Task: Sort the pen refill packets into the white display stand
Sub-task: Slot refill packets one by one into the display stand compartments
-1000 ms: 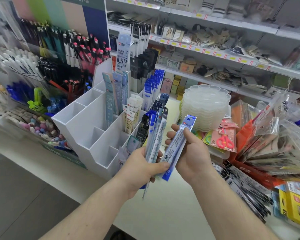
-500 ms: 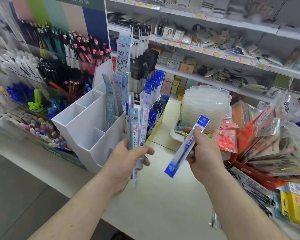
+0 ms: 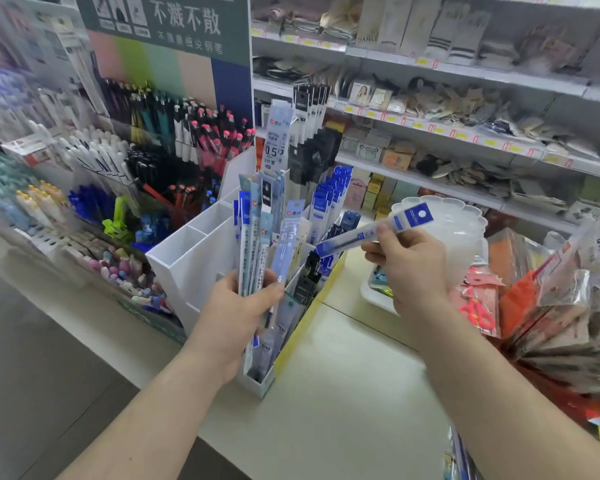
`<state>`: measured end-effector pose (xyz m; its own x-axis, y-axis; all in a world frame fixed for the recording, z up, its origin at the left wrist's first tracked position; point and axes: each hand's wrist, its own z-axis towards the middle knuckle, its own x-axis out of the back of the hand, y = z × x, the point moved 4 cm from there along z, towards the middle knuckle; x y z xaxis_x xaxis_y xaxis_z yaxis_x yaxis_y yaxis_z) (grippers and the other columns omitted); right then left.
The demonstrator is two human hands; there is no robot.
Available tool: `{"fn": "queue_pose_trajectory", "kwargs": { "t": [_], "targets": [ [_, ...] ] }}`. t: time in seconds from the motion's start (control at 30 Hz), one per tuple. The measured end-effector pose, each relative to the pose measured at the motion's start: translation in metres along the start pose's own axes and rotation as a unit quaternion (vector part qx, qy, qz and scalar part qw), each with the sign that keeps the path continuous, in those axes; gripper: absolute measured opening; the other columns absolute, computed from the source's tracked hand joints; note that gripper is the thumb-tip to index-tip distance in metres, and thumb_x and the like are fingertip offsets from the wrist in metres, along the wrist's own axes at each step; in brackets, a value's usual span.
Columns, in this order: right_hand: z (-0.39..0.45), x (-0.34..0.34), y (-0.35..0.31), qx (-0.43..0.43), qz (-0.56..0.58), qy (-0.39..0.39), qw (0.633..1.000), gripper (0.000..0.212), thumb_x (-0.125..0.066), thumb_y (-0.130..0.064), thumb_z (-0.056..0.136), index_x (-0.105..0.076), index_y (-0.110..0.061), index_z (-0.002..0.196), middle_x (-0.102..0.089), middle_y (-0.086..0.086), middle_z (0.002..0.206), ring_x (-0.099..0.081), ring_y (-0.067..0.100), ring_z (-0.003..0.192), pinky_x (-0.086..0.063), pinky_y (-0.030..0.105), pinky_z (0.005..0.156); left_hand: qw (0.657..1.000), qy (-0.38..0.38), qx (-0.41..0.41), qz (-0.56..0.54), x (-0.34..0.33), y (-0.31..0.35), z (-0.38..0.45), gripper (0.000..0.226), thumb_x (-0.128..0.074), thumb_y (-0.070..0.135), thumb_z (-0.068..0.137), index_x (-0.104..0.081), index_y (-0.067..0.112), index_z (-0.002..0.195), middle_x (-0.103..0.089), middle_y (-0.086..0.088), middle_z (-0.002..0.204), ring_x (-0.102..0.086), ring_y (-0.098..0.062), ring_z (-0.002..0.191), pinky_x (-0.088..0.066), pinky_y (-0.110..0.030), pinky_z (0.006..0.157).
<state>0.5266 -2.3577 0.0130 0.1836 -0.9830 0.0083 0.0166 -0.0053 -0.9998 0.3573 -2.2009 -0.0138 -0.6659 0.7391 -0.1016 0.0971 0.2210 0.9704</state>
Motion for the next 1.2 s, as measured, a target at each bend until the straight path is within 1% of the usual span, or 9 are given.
{"fn": "queue_pose_trajectory", "kwargs": {
  "t": [0.1,0.23,0.4,0.57,0.73,0.83,0.93,1.07,1.2],
  "targets": [
    [0.026,-0.024,-0.007,0.032,-0.053,-0.023,0.998,0.016,-0.059,-0.017,0.099,-0.064,-0.018,0.085,-0.072,0.004,0.080,-0.072,0.016,0.077,-0.061,0.026,0.073,1.000,0.012,-0.018,0.017,0.005,0.002,0.000,0.013,-0.073,0.008,0.086,-0.063,0.013,0.092,-0.057,0.003,0.071,-0.051,-0.008,0.059,-0.044,-0.021,0.053],
    [0.056,-0.052,0.003,0.053,-0.174,-0.068,0.981,0.025,-0.060,-0.024,0.099,-0.066,-0.021,0.075,-0.072,0.003,0.079,-0.071,0.033,0.086,-0.059,0.048,0.082,0.999,0.011,-0.017,0.031,0.009,0.003,-0.001,0.015,-0.074,0.006,0.084,-0.064,0.014,0.092,-0.060,0.003,0.074,-0.056,-0.005,0.059,-0.045,-0.017,0.055],
    [0.072,-0.075,0.025,0.043,-0.333,-0.132,0.933,0.032,-0.057,-0.028,0.100,-0.065,-0.007,0.077,-0.064,0.009,0.076,-0.057,0.028,0.073,-0.043,0.035,0.066,0.999,0.018,-0.013,0.031,0.013,0.003,-0.003,0.020,-0.074,0.003,0.084,-0.064,0.016,0.094,-0.066,-0.005,0.083,-0.061,-0.016,0.072,-0.044,-0.013,0.049],
    [0.081,-0.085,0.047,-0.021,-0.408,-0.160,0.899,0.039,-0.058,-0.029,0.100,-0.057,-0.007,0.068,-0.051,0.006,0.063,-0.046,0.021,0.059,-0.039,0.032,0.065,1.000,0.012,-0.003,0.019,0.013,0.002,-0.004,0.021,-0.073,0.000,0.084,-0.063,0.016,0.094,-0.066,-0.004,0.080,-0.063,-0.006,0.064,-0.044,-0.012,0.049],
    [0.078,-0.086,0.042,-0.040,-0.388,-0.154,0.908,0.029,-0.065,-0.027,0.094,-0.067,-0.005,0.076,-0.066,0.009,0.076,-0.062,0.026,0.074,-0.053,0.041,0.068,1.000,0.012,0.002,0.007,0.013,0.001,-0.003,0.020,-0.073,-0.001,0.084,-0.065,0.015,0.093,-0.067,-0.001,0.080,-0.064,-0.003,0.061,-0.044,-0.011,0.048],
    [0.057,-0.077,0.031,-0.037,-0.285,-0.089,0.954,0.012,-0.066,-0.018,0.087,-0.076,-0.011,0.091,-0.072,0.003,0.090,-0.065,0.019,0.082,-0.058,0.041,0.077,1.000,0.013,-0.001,0.010,0.011,0.001,-0.003,0.018,-0.074,-0.001,0.083,-0.067,0.014,0.090,-0.067,0.002,0.076,-0.060,0.004,0.055,-0.043,-0.009,0.048],
    [0.024,-0.065,0.019,-0.077,-0.119,-0.054,0.988,0.009,-0.064,-0.014,0.085,-0.073,-0.010,0.084,-0.064,0.002,0.079,-0.050,0.015,0.063,-0.043,0.032,0.057,0.999,0.012,-0.006,0.030,0.010,-0.001,-0.002,0.017,-0.075,0.001,0.083,-0.068,0.014,0.091,-0.067,0.001,0.079,-0.058,0.005,0.053,-0.043,-0.010,0.048],
    [-0.010,-0.069,0.008,-0.119,-0.025,-0.164,0.979,0.014,-0.067,-0.022,0.089,-0.069,-0.008,0.090,-0.054,0.004,0.072,-0.033,0.014,0.051,-0.029,0.021,0.043,0.999,0.000,-0.010,0.044,0.007,-0.002,-0.002,0.017,-0.076,0.000,0.081,-0.069,0.014,0.089,-0.065,0.006,0.067,-0.053,-0.001,0.050,-0.040,-0.012,0.046],
    [-0.025,-0.076,-0.003,-0.069,-0.040,-0.216,0.973,0.024,-0.066,-0.013,0.093,-0.063,0.009,0.086,-0.056,0.008,0.066,-0.033,0.015,0.049,-0.028,0.021,0.042,0.999,-0.010,-0.021,0.042,0.007,0.000,-0.006,0.017,-0.075,0.000,0.082,-0.069,0.013,0.089,-0.066,0.010,0.062,-0.054,0.003,0.048,-0.040,-0.010,0.046]
  ]
}}
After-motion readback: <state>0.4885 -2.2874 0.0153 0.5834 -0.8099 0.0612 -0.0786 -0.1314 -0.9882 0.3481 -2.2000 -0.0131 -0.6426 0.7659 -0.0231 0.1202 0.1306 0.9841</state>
